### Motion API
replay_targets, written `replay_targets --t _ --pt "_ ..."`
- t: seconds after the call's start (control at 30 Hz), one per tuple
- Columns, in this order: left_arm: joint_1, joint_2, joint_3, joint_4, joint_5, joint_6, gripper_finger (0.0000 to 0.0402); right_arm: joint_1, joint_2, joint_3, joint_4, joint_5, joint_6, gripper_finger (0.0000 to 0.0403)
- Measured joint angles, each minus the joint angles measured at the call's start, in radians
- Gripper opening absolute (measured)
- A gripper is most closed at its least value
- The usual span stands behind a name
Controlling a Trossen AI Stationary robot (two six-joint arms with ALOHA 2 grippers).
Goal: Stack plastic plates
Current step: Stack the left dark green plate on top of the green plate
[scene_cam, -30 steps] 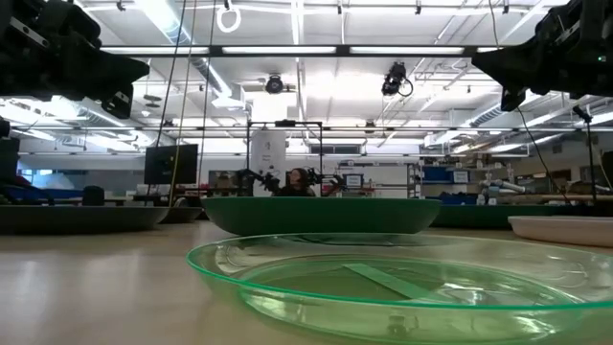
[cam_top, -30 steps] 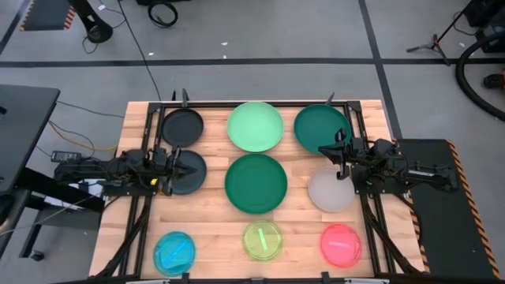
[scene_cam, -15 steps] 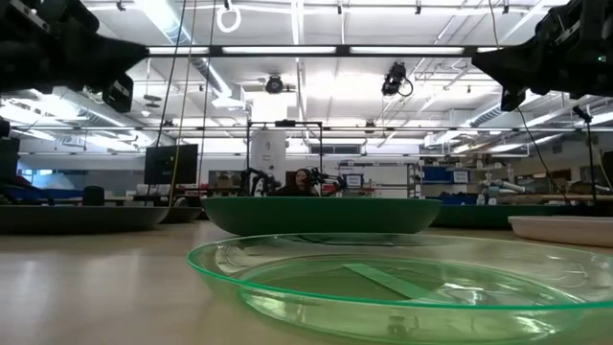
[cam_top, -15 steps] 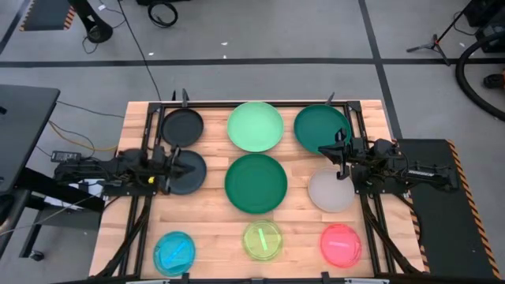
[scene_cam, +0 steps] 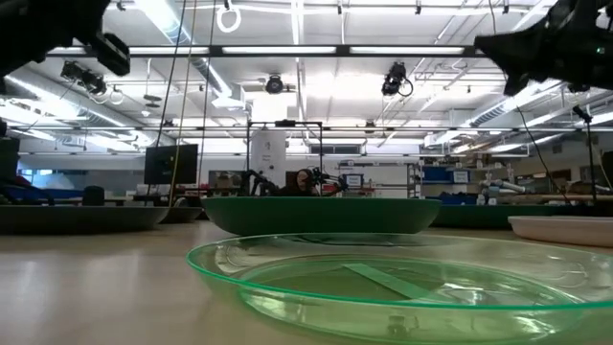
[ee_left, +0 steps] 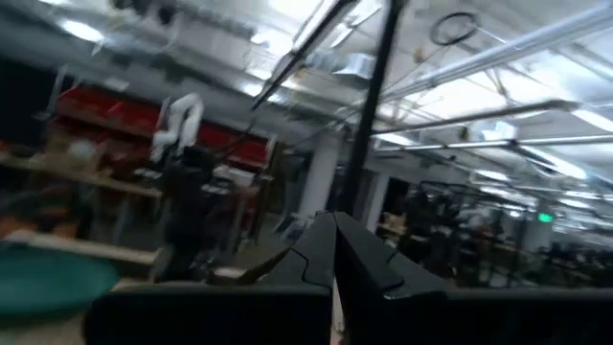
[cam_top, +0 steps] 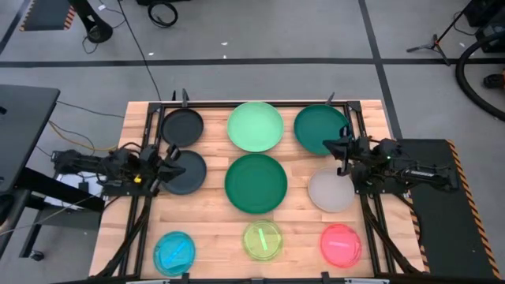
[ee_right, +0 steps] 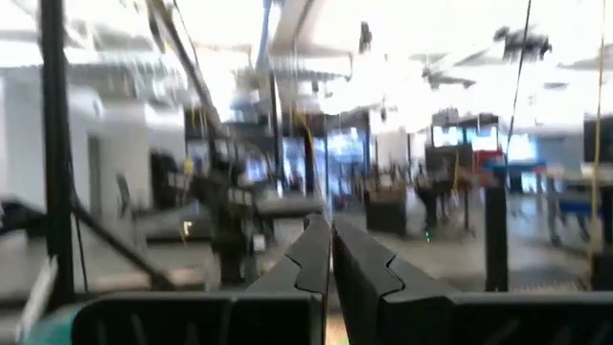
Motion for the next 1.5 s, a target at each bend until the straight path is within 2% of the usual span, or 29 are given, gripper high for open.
replay_targets --t 0.13,0.27,0.37,0.47,0.63,0.73,0.87,1.0,1.1,1.2,1.33,1.5 --pt "-0.096 0.165 0.000 0.142 -0.119 0.103 0.0011 0.000 0.000 0.000 0.124 -0.002 0.073 0.0026" --pt "-0.166 0.420 0.000 0.406 -0.194 0.170 0.0012 0.000 0.010 0.001 0.174 0.015 0.123 0.0026" --pt "-0.193 0.621 0.040 0.564 -0.217 0.186 0.0012 0.017 0.052 0.001 0.166 -0.071 0.199 0.0026" --pt "-0.195 0.795 0.131 0.602 -0.231 0.202 0.0011 0.075 0.140 0.001 0.168 -0.155 0.258 0.0026" --pt "-0.194 1.027 0.303 0.549 -0.253 0.222 0.0012 0.279 0.358 0.032 0.183 -0.073 0.247 0.0021" --pt "-0.198 1.086 0.381 0.465 -0.253 0.255 0.0011 0.445 0.529 0.106 0.202 0.028 0.181 0.0014" --pt "-0.200 1.076 0.452 0.291 -0.254 0.267 0.0012 0.665 0.785 0.255 0.186 0.207 0.067 0.0010" --pt "-0.202 1.042 0.511 0.122 -0.256 0.257 0.0012 0.800 1.042 0.431 0.131 0.341 0.000 0.0015" --pt "-0.231 1.027 0.600 -0.055 -0.259 0.228 0.0011 0.844 1.214 0.555 0.062 0.347 -0.006 0.0038" --pt "-0.293 1.032 0.709 -0.278 -0.283 0.220 0.0011 0.856 1.364 0.676 -0.046 0.347 0.034 0.0078" --pt "-0.375 1.050 0.828 -0.524 -0.390 0.179 0.0011 0.847 1.511 0.835 -0.306 0.359 0.057 0.0141" --pt "-0.446 1.050 0.889 -0.705 -0.456 0.072 0.0011 0.813 1.635 1.003 -0.666 0.397 0.055 0.0194"
